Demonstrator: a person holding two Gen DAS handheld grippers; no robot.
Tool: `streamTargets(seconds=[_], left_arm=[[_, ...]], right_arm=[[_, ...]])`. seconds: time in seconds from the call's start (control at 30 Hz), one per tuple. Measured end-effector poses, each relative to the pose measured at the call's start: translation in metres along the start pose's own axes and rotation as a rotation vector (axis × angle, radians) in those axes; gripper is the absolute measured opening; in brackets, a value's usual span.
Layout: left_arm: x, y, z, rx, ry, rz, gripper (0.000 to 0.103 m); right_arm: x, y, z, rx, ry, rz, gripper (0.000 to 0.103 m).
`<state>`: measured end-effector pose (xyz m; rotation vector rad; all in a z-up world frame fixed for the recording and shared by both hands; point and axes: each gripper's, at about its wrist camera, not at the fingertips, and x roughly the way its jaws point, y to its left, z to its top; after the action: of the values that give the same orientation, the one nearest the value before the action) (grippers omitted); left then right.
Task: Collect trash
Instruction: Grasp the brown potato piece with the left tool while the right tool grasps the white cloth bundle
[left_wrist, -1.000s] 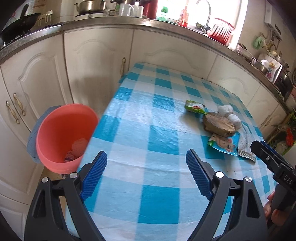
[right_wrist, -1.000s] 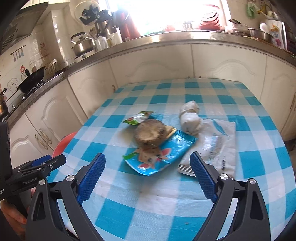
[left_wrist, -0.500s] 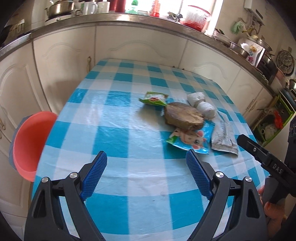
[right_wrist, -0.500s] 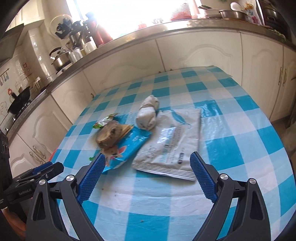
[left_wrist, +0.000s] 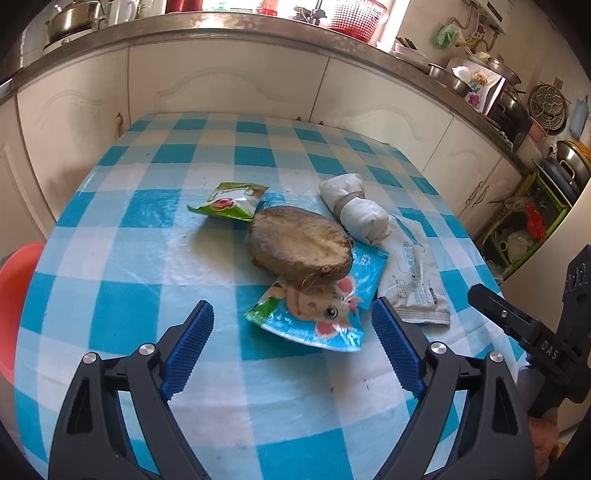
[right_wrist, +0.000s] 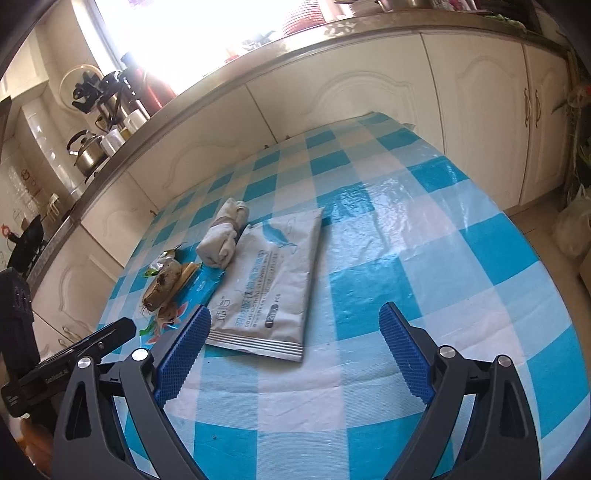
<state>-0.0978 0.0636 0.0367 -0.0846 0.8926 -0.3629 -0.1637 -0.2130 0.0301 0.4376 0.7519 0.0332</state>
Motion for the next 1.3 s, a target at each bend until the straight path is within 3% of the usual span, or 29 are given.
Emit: streamTargets(seconds=[0.47, 0.87, 1.1, 1.3], left_arm=[[0.039, -0.007, 0.025, -0.018, 0.004, -0.006, 0.088], [0.058, -0.001, 0.036, -0.079, 0.019, -0.037, 0.087], [0.060, 0.005, 0.037, -0.097, 0.018, -0.047, 0.078], [0.059, 0.006, 0.036, -0.100, 0.007, -0.055, 0.077]], right_arm=[[0.011, -0.009, 0.015, -0.022, 0.048, -0.009, 0.092], [0.026, 0.012, 0.032, -0.090, 0.085, 0.009, 0.092], [0.038, 0.025, 0.037, -0.121, 0.109, 0.027, 0.092], [0.055, 0.037, 0.045, -0.141, 0.144, 0.057, 0.092]])
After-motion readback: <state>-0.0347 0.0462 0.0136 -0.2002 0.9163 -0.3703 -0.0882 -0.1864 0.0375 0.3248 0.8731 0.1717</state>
